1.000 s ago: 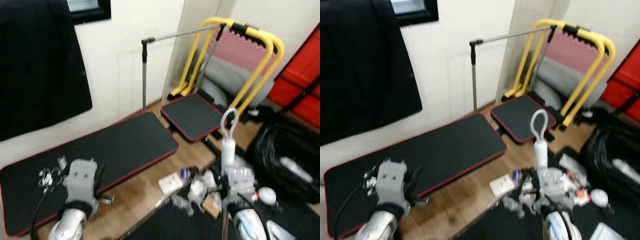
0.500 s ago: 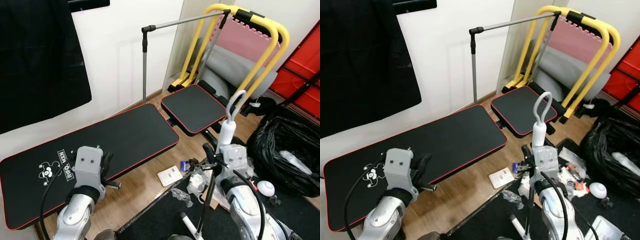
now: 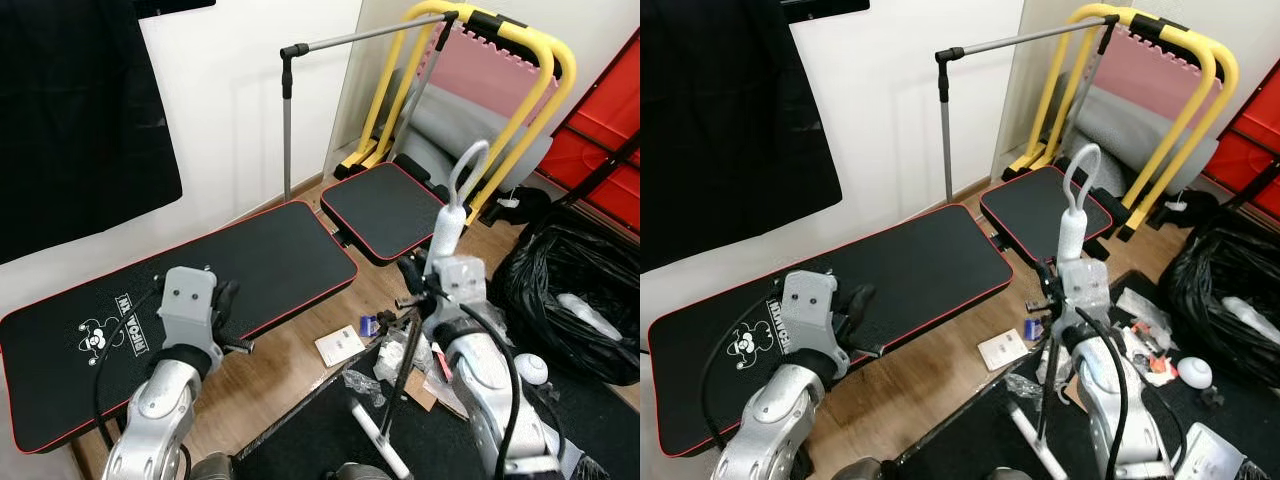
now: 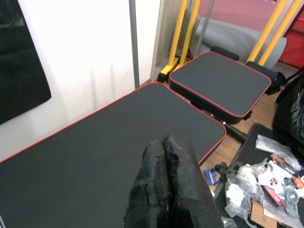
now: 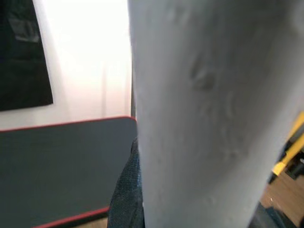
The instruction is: Sweep floor
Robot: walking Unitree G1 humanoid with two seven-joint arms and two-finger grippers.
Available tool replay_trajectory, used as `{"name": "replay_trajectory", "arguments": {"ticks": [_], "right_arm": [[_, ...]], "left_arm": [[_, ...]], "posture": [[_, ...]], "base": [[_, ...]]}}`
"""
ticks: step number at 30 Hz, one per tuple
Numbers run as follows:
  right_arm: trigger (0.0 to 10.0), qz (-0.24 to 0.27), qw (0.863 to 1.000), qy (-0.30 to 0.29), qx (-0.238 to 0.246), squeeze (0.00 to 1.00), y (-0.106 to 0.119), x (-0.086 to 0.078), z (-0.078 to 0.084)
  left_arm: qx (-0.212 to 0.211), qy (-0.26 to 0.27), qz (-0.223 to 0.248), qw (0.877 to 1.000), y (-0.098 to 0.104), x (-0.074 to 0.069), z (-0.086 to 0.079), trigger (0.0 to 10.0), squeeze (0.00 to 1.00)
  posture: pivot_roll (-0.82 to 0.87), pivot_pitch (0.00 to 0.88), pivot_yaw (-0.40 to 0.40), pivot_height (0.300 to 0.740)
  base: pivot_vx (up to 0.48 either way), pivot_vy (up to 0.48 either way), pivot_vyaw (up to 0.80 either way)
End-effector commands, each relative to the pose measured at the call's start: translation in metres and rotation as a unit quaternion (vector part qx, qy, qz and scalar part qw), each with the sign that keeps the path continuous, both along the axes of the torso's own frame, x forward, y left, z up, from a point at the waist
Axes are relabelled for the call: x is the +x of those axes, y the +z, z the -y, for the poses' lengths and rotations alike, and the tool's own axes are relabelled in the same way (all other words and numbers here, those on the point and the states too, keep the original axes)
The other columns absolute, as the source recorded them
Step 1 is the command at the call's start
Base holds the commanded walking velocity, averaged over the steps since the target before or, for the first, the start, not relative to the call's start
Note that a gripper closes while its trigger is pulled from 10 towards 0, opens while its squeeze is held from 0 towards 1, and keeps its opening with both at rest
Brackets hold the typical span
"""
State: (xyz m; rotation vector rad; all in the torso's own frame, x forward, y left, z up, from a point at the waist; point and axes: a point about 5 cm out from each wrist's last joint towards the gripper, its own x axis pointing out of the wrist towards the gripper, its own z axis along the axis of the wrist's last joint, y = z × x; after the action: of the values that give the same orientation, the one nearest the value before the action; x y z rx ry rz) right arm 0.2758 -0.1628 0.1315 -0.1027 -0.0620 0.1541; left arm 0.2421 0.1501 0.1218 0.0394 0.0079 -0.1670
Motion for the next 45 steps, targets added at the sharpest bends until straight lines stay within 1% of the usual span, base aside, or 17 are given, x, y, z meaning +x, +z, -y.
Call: {"name": "replay_trajectory", "arguments": {"ticks": [1,4,6,7,10,13,17,21,30,34,41,45], "right_arm": [[10.0,0.076,0.997,0.011,0.031,0.0,0.046,0.038,0.006],[10.0,0.075,0.996,0.008,0.038,0.0,0.045,0.038,0.007],[10.0,0.075,0.996,-0.003,0.048,0.0,0.042,0.039,0.007],[10.0,0.075,0.996,-0.005,0.05,0.0,0.041,0.04,0.007],[10.0,0.077,0.996,-0.007,0.052,0.0,0.04,0.04,0.003],[10.0,0.078,0.995,-0.007,0.053,0.0,0.039,0.04,0.001],[10.0,0.079,0.996,-0.006,0.051,0.0,0.04,0.04,0.001],[10.0,0.078,0.996,-0.004,0.043,0.0,0.04,0.042,0.004],[10.0,0.076,0.996,0.001,0.039,0.0,0.04,0.042,0.003],[10.0,0.076,0.996,0.005,0.038,0.0,0.037,0.043,0.001],[10.0,0.061,0.998,0.003,0.032,0.0,0.034,0.042,0.001],[10.0,0.056,0.998,0.003,0.03,0.0,0.032,0.041,0.001]], "left_arm": [[0.014,-0.096,0.005,0.995,0.013,0.024,0.023,10.0,0.0],[0.018,-0.097,0.005,0.995,0.013,0.024,0.022,10.0,0.0],[0.036,-0.1,0.003,0.994,0.012,0.027,0.019,10.0,0.0],[0.039,-0.102,0.002,0.994,0.012,0.027,0.019,10.0,0.0],[0.043,-0.104,-0.001,0.994,0.011,0.03,0.017,10.0,0.0],[0.046,-0.105,-0.002,0.993,0.011,0.033,0.016,10.0,0.0],[0.045,-0.104,-0.003,0.994,0.011,0.035,0.015,10.0,0.0],[0.031,-0.092,-0.002,0.995,0.012,0.039,0.013,10.0,0.0],[0.027,-0.089,-0.001,0.996,0.012,0.039,0.015,10.0,0.0],[0.024,-0.096,-0.002,0.995,0.011,0.039,0.015,10.0,0.0],[0.019,-0.099,-0.003,0.995,0.011,0.038,0.016,10.0,0.0],[0.018,-0.104,-0.005,0.994,0.011,0.035,0.017,10.0,0.0]], "posture": [[-0.06,0.13,-0.16,0.74],[-0.05,0.129,-0.156,0.74],[-0.04,0.119,-0.116,0.74],[-0.04,0.119,-0.116,0.74],[-0.04,0.109,-0.094,0.74],[-0.04,0.106,-0.09,0.74],[-0.04,0.102,-0.093,0.74],[-0.04,0.098,-0.108,0.74],[-0.04,0.1,-0.118,0.74],[-0.05,0.106,-0.121,0.74],[-0.05,0.111,-0.124,0.74],[-0.05,0.119,-0.128,0.74]], "base": [[0.0,0.0,0.0],[0.0,0.0,0.0],[0.0,0.0,0.0],[0.0,0.0,0.0],[0.0,0.0,0.0],[0.0,0.0,0.0],[0.0,0.0,0.0],[0.0,0.0,0.0],[0.0,0.0,0.0],[0.0,0.0,0.0],[0.0,0.0,0.0],[0.0,0.0,-0.8]]}}
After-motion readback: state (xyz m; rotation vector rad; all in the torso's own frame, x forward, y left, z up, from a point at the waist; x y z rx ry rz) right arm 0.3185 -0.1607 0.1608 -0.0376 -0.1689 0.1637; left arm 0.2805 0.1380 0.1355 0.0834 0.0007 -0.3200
